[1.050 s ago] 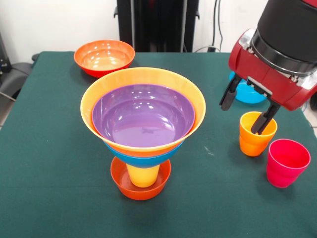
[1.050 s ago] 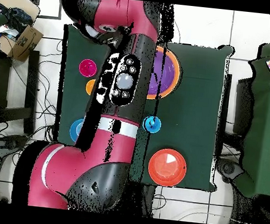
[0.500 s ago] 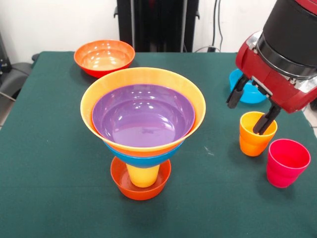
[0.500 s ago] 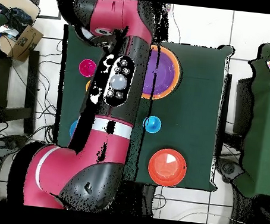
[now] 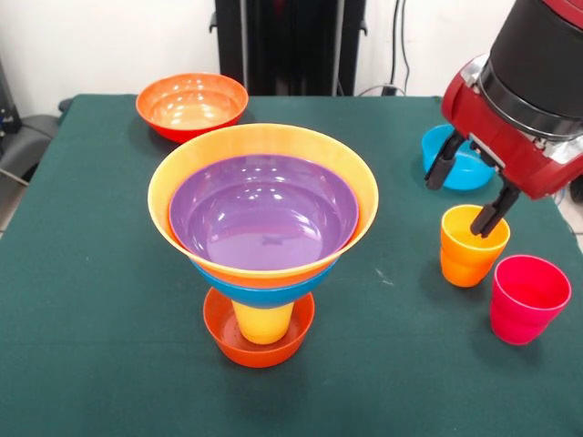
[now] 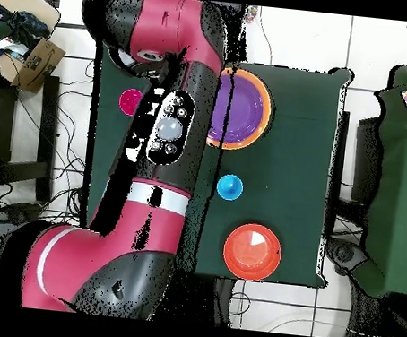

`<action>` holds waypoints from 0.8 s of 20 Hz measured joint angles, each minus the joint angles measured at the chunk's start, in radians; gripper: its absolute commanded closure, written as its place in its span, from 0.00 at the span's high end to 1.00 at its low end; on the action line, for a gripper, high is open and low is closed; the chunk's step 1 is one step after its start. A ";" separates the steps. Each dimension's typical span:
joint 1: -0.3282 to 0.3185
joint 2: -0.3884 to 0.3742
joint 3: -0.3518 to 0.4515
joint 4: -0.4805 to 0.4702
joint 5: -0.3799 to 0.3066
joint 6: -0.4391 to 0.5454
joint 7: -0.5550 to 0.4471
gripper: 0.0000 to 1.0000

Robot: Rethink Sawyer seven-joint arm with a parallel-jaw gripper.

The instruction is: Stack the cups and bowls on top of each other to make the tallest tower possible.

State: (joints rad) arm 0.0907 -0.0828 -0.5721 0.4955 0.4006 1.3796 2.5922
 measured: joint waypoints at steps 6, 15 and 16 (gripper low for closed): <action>0.019 -0.056 0.033 0.134 -0.002 -0.104 0.000 1.00; 0.040 -0.128 0.065 0.320 -0.006 -0.252 0.000 1.00; 0.040 -0.132 0.069 0.330 -0.006 -0.256 0.000 1.00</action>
State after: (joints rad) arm 0.1306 -0.2150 -0.5031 0.8260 0.3944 1.1234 2.5922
